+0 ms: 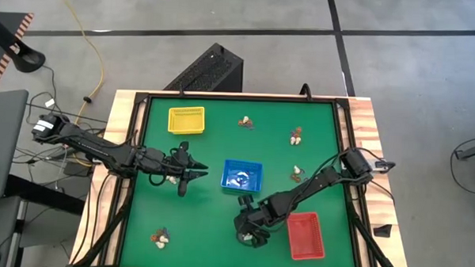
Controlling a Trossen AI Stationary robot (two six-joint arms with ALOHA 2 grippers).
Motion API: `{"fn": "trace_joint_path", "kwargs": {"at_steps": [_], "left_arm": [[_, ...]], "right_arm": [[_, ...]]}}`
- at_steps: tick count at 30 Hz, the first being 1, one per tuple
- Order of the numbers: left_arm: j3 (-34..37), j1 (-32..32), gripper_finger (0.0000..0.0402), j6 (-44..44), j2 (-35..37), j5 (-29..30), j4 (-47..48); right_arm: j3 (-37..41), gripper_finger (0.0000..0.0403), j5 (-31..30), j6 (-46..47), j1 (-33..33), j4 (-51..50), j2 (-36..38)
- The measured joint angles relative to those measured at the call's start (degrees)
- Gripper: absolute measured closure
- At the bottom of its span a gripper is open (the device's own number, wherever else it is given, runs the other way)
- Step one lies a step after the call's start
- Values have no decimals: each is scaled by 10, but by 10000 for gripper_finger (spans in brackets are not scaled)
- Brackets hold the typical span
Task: Sort Halloween decoration
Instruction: Put the skull toy into the red bin
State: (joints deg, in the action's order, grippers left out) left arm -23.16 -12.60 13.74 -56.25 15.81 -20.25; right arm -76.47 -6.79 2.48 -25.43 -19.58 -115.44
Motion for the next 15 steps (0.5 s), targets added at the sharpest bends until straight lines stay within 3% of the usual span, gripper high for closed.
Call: {"fn": "trace_joint_path", "kwargs": {"at_steps": [8,15], "left_arm": [[0,0,319,0,0,0,-1],[0,0,319,0,0,0,3]], "right_arm": [[-86,268,4,24,-1,-166,26],[-98,280,8,155,-33,-292,89]]}}
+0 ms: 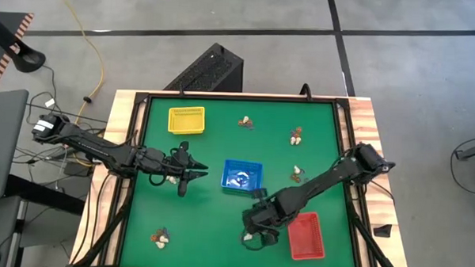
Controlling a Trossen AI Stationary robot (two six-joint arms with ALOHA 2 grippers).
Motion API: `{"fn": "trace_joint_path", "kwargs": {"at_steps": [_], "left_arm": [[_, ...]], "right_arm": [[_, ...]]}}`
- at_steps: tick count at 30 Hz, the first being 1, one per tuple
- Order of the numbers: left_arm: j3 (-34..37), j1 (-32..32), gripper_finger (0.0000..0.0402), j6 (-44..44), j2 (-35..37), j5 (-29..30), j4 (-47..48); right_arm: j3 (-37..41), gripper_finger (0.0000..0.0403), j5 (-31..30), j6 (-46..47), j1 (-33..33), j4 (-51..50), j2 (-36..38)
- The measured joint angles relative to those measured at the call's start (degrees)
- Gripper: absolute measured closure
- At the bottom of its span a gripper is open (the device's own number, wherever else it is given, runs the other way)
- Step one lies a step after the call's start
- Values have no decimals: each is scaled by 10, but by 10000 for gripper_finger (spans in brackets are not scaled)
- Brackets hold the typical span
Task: Sort Halloween decoration
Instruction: Put the skull toy into the red bin
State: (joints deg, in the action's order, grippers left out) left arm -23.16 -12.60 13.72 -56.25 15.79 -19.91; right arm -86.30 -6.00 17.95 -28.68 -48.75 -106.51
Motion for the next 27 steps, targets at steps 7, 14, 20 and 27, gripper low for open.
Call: {"fn": "trace_joint_path", "kwargs": {"at_steps": [7,14,20,27], "left_arm": [[0,0,319,0,0,0,0],[0,0,319,0,0,0,-1],[0,0,319,2,0,5,-1],[0,0,319,3,0,16,-1]], "right_arm": [[1,271,-12,233,-76,-186,24],[12,272,-15,386,-148,-233,22],[69,257,-9,509,-183,-252,22],[107,214,59,531,-164,-248,24]]}}
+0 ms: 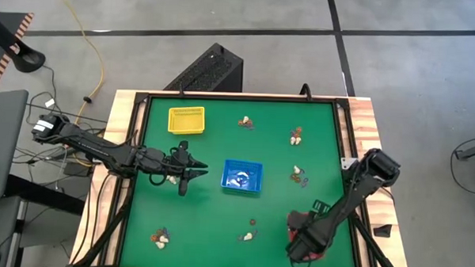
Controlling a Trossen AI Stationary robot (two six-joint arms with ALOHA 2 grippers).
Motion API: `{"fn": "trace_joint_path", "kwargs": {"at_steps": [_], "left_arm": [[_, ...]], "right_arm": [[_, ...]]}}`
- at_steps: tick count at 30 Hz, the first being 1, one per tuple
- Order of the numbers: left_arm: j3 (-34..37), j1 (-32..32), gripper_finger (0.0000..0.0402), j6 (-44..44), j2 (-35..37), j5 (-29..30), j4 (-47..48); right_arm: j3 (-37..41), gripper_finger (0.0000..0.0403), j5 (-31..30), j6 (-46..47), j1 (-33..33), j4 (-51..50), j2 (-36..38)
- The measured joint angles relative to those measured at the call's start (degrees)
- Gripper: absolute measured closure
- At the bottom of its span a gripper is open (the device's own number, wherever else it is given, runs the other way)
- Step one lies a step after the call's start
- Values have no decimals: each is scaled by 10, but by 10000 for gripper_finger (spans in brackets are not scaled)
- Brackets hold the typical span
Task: Sort Halloween decoration
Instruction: Put the skull toy into the red bin, then put the pumpkin toy into the yellow bin
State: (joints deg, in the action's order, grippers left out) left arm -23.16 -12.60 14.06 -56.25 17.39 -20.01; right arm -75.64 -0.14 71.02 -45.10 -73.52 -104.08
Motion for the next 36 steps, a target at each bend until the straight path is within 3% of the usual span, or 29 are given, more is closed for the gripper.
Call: {"fn": "trace_joint_path", "kwargs": {"at_steps": [6,13,19,26,36], "left_arm": [[0,0,319,0,0,0,0],[0,0,319,-7,0,0,1],[0,0,319,-7,0,0,2],[0,0,319,-7,0,0,7],[0,0,319,-5,0,0,16]], "right_arm": [[0,183,-5,-85,37,-18,34],[21,180,-87,-174,130,-6,118],[151,179,-49,-288,262,103,179],[256,179,-40,-310,394,148,222],[283,179,-6,-341,436,207,208]]}}
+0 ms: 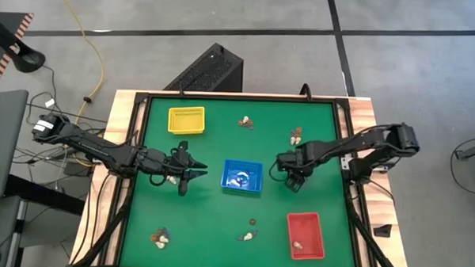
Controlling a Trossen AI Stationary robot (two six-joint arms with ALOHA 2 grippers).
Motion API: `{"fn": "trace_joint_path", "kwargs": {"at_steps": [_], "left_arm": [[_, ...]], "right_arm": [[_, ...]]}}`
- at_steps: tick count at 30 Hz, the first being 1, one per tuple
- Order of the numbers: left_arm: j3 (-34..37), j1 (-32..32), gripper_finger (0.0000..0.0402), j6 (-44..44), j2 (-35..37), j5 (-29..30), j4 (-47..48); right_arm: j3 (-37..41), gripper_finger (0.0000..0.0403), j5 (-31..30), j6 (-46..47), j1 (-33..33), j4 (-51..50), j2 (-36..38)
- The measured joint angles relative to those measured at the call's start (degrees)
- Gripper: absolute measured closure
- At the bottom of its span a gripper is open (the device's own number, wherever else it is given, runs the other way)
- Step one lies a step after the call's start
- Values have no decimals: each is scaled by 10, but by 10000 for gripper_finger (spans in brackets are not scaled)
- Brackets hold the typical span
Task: Sort Halloween decoration
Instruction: Put the pumpkin toy into the yellow bin
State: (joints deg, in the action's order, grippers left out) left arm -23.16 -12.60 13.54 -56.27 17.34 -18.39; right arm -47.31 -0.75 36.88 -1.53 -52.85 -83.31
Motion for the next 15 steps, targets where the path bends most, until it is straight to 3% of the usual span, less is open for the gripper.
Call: {"fn": "trace_joint_path", "kwargs": {"at_steps": [15], "left_arm": [[0,0,319,6,0,0,10]], "right_arm": [[0,180,17,-1,-14,21,-52]]}}
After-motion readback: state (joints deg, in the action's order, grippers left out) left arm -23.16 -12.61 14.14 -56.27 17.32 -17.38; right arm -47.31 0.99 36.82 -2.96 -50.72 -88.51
